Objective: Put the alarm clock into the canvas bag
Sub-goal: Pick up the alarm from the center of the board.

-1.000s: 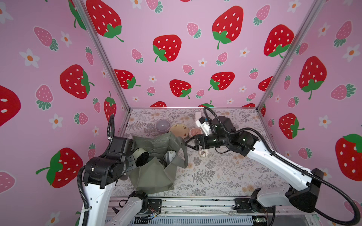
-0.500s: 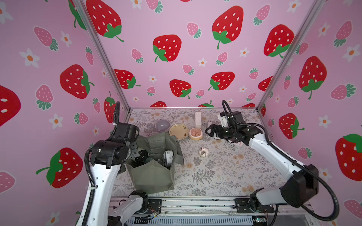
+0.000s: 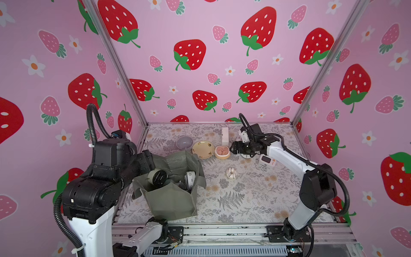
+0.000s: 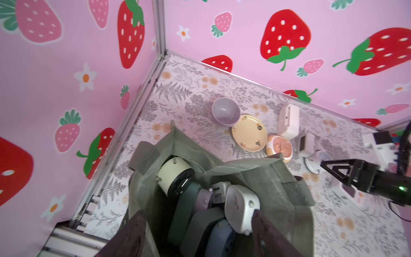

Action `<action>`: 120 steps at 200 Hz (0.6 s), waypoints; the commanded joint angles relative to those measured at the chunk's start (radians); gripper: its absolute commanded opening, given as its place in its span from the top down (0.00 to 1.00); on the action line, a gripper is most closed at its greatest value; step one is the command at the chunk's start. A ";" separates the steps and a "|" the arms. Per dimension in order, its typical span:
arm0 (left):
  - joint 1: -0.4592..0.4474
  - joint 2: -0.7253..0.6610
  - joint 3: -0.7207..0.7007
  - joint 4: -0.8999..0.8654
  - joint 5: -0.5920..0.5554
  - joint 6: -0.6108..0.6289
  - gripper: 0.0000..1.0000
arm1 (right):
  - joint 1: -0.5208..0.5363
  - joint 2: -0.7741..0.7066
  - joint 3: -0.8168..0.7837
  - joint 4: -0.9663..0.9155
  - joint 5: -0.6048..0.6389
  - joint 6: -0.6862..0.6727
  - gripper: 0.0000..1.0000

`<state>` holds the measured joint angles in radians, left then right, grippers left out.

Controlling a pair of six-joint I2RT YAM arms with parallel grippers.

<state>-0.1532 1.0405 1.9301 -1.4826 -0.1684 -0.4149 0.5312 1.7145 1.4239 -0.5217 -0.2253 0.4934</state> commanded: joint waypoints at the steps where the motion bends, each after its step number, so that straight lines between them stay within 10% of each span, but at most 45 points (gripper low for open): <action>1: 0.003 0.023 -0.031 0.094 0.159 -0.076 0.24 | -0.066 -0.001 0.065 -0.046 0.054 -0.015 0.16; 41: -0.073 0.037 -0.119 0.278 0.245 -0.112 0.20 | -0.091 0.128 0.197 -0.226 0.291 -0.121 0.02; 120: -0.342 0.143 -0.102 0.317 0.121 -0.192 0.21 | -0.125 0.320 0.338 -0.292 0.242 -0.079 0.03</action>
<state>-0.4808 1.2129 1.8198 -1.1881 -0.0017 -0.5339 0.4118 2.0029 1.6901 -0.7483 0.0128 0.3992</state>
